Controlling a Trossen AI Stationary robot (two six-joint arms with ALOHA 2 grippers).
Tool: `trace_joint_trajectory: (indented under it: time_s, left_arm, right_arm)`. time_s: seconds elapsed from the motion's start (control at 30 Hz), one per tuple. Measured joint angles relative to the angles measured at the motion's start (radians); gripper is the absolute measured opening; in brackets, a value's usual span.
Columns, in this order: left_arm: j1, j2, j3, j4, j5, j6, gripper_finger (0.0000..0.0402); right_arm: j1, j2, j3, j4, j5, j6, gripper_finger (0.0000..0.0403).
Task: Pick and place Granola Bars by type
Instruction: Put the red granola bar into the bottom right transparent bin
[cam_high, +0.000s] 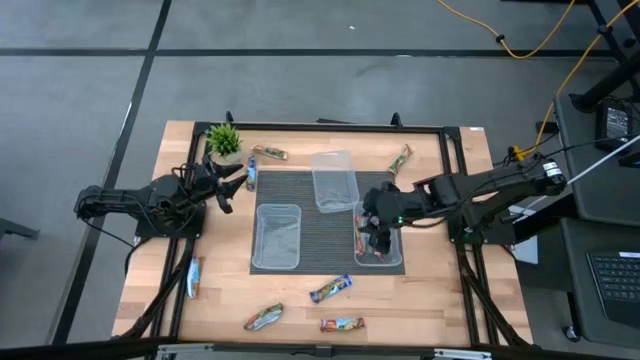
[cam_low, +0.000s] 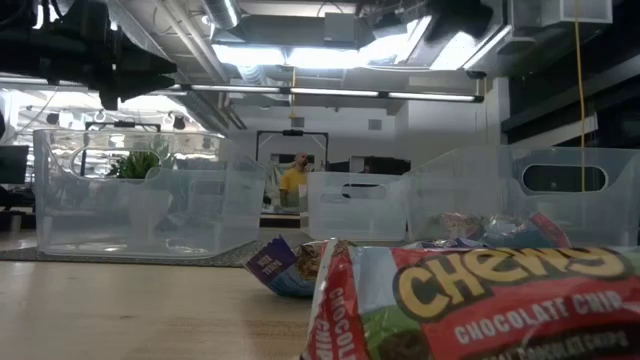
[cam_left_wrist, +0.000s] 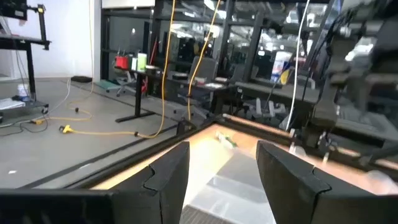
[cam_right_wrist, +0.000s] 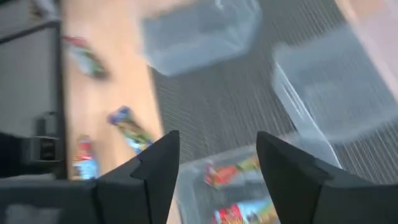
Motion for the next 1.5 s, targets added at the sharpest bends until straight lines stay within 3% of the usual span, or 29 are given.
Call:
trace_joint_trajectory:
  time_s: [0.17, 0.33, 0.47, 0.6, 0.8, 1.07, 1.27, 1.5]
  left_arm:
    - [0.0, 0.0, 0.0, -0.022, 0.0, 0.0, 0.018]
    - [0.0, 0.0, 0.0, -0.023, 0.038, 0.0, 0.018]
    - [0.0, 0.0, 0.0, -0.061, 0.119, 0.0, 0.018]
    - [0.0, 0.0, 0.0, -0.106, 0.189, -0.013, 0.018]
    - [0.0, 0.0, 0.0, -0.12, 0.195, -0.06, 0.018]
    - [0.0, 0.0, 0.0, -0.127, 0.194, -0.061, 0.018]
    - [0.0, 0.0, 0.0, -0.127, 0.194, -0.069, 0.018]
    - [0.0, 0.0, 0.0, -0.129, 0.206, -0.115, 0.018]
  right_arm:
    - [0.085, 0.013, 0.079, 0.067, -0.104, -0.114, 0.0215]
    - [0.214, 0.093, 0.158, 0.099, -0.113, -0.126, 0.0215]
    - [0.307, 0.212, 0.298, 0.098, -0.119, -0.116, 0.0215]
    - [0.377, 0.335, 0.509, -0.039, -0.068, -0.109, 0.0215]
    - [0.434, 0.473, 0.731, -0.248, 0.0, -0.119, 0.0215]
    - [0.46, 0.577, 0.714, -0.287, -0.019, -0.144, 0.0215]
    - [0.465, 0.676, 0.626, -0.182, -0.06, -0.113, 0.0221]
    - [0.461, 0.778, 0.568, -0.12, -0.074, -0.008, 0.0299]
